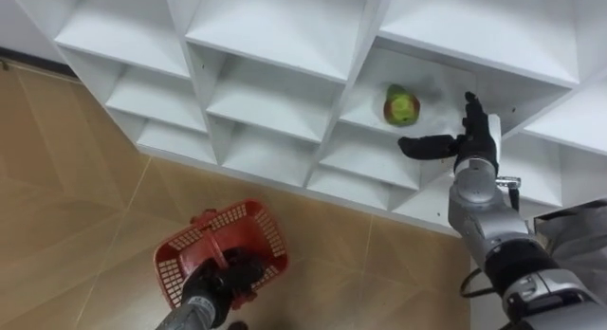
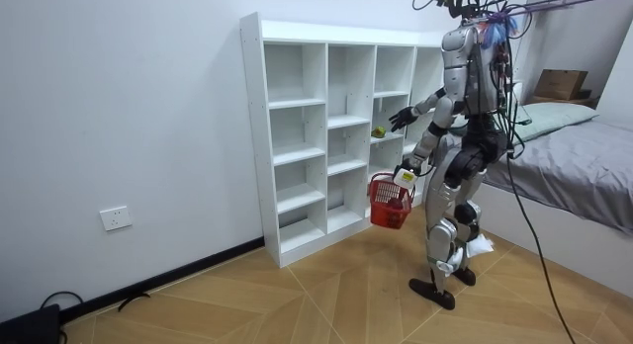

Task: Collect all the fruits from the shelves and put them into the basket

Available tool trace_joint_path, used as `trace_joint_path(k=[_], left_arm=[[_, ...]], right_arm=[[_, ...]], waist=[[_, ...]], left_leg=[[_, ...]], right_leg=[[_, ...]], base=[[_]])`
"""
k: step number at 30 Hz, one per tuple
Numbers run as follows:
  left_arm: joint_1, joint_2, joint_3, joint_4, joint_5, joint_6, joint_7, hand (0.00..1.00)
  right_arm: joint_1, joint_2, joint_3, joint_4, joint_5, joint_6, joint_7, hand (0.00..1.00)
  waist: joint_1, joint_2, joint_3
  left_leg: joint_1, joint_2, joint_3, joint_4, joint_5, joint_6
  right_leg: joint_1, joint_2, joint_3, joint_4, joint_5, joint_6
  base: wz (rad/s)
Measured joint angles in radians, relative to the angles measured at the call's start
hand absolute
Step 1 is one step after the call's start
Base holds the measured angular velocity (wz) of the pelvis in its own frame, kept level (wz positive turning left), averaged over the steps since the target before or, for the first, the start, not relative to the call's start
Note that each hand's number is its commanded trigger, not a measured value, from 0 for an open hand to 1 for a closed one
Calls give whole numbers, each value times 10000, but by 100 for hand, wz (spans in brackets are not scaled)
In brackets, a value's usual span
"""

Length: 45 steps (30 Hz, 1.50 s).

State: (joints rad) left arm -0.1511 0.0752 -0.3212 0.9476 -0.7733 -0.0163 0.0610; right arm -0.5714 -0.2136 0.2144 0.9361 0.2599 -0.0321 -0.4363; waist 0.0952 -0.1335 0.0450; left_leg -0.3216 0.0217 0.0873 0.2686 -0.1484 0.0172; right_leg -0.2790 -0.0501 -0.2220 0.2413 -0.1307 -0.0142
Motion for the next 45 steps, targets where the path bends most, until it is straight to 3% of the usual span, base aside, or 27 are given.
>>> trace_joint_path(k=[9,12,15,31,45], left_arm=[[-65,-349,5,261,7,-220,-1,100],[-63,-341,37,261,132,-268,-2,100],[-66,-346,31,265,300,-268,-39,100],[-151,-367,40,587,235,-257,-163,100],[-203,-401,-127,563,202,-259,-500,100]], right_arm=[[-270,0,-2,-131,-11,-239,-56,0],[-361,0,-23,-131,-175,-239,-55,0],[-385,0,-28,-130,-358,-240,-50,0],[-583,6,-247,-25,-363,-235,24,0],[-1184,-21,-502,1138,-362,-233,-347,0]], waist=[[212,-8,52],[237,-41,141],[273,-36,181],[497,30,228],[674,31,228]], left_leg=[[-136,0,-56,34,1,2],[-177,-2,-61,46,9,14],[-233,13,-70,46,7,16],[-372,9,-51,58,17,29],[-527,13,-12,68,26,35]], right_leg=[[-140,-14,-11,70,-1,0],[-216,-35,-8,143,-2,2],[-283,-44,-3,163,-2,3],[-433,-94,-37,185,-4,5],[-625,-72,13,185,-3,4]], base=[[0],[0],[0],[0],[-1]])
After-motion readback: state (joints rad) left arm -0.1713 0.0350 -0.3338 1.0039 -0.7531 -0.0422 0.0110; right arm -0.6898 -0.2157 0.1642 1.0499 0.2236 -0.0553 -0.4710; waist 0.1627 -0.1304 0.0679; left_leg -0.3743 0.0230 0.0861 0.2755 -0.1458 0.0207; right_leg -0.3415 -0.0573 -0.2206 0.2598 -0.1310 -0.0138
